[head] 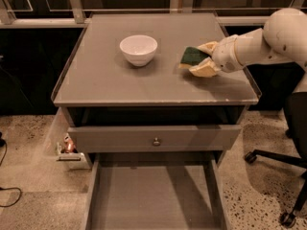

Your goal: Pick sponge from middle drawer and place on counter

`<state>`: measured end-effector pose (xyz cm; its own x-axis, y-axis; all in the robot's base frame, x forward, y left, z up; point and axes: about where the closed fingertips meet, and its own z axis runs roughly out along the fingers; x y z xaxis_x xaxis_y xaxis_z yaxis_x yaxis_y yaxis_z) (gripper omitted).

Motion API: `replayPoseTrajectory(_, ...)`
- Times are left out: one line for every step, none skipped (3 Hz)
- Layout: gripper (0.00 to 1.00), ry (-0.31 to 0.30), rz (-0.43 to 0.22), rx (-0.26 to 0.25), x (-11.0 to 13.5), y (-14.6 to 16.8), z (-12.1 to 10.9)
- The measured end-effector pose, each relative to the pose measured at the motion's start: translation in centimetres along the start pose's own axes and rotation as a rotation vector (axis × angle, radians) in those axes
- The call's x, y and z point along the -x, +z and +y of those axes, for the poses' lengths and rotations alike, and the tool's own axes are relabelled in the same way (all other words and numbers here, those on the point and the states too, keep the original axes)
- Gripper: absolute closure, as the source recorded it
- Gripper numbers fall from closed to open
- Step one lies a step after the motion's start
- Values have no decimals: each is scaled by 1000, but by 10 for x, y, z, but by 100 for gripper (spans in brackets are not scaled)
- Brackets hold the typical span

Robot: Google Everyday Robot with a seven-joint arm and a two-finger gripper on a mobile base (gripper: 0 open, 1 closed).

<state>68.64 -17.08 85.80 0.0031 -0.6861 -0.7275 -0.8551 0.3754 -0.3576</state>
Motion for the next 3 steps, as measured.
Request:
replayPoseTrajectory(100,33,-15,-23,-4,10,-9)
replayPoseTrajectory(82,33,-15,-23,-4,11,-9)
replayPoseTrajectory(58,33,-15,-23,-4,11,-9)
